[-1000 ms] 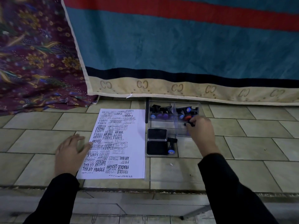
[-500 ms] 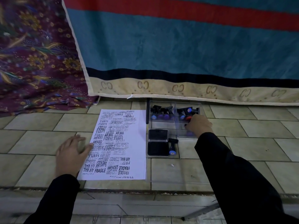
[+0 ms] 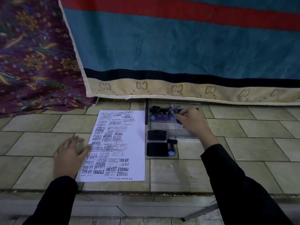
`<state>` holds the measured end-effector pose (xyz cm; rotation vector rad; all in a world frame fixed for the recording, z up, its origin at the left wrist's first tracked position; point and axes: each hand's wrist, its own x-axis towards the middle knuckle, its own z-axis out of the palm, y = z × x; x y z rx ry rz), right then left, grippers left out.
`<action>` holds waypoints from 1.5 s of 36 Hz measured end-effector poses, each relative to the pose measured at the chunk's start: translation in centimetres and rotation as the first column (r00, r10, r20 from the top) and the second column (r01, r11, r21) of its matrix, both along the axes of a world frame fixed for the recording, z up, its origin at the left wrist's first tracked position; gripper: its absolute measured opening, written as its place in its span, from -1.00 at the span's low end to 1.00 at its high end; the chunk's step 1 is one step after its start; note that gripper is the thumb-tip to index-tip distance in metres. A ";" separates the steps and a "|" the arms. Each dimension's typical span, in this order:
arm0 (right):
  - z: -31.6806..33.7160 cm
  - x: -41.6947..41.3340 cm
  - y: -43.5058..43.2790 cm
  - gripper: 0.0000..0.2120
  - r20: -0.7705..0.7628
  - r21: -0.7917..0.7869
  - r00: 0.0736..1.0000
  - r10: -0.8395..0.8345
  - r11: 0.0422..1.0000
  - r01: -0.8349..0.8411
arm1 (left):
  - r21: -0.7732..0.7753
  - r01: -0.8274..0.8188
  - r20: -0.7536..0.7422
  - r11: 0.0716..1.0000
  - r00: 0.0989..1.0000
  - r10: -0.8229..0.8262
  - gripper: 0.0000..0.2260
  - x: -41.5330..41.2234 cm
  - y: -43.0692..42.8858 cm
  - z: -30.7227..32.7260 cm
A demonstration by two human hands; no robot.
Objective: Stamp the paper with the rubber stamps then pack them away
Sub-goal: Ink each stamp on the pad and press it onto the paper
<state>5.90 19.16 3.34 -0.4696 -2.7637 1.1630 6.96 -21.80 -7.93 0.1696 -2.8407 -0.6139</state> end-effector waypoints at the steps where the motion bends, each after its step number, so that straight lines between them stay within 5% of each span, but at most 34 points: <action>1: 0.4 0.5 -0.7 -0.80 -0.031 -0.091 0.999 0.034 0.995 -0.036 | 0.002 0.000 -0.002 1.000 1.000 0.000 -0.63 0.0 0.0 0.0; 4: 0.9 1.8 -2.2 -0.86 -0.114 -0.210 0.984 0.133 0.965 -0.155 | 0.003 0.002 -0.004 1.000 1.000 -0.002 -0.64 0.1 0.1 0.0; 14: -1.2 4.3 -4.9 -0.76 -0.058 0.192 0.899 0.435 0.888 -0.417 | 0.016 0.013 -0.002 1.000 1.000 -0.013 -0.61 0.0 -0.2 -0.1; 18: -1.7 4.8 -5.5 -0.77 -0.058 0.215 0.895 0.442 0.881 -0.421 | 0.027 0.011 -0.004 1.000 1.000 -0.011 -0.50 0.1 0.0 0.0; 40: -3.6 5.9 -7.5 -0.82 -0.102 0.323 0.881 0.462 0.853 -0.410 | 0.007 0.002 -0.032 1.000 0.999 -0.002 -0.63 0.0 0.0 -0.3; 47: -2.9 6.7 -10.9 -0.74 -0.250 0.223 0.788 0.563 0.826 -0.519 | -0.004 -0.007 -0.041 1.000 0.999 0.007 -0.64 -0.2 -0.2 -0.6; 54: -3.7 5.9 -14.3 -0.75 -0.173 0.275 0.734 0.656 0.748 -0.604 | 0.009 -0.002 -0.027 1.000 1.000 0.003 -0.64 -0.3 -0.4 -1.0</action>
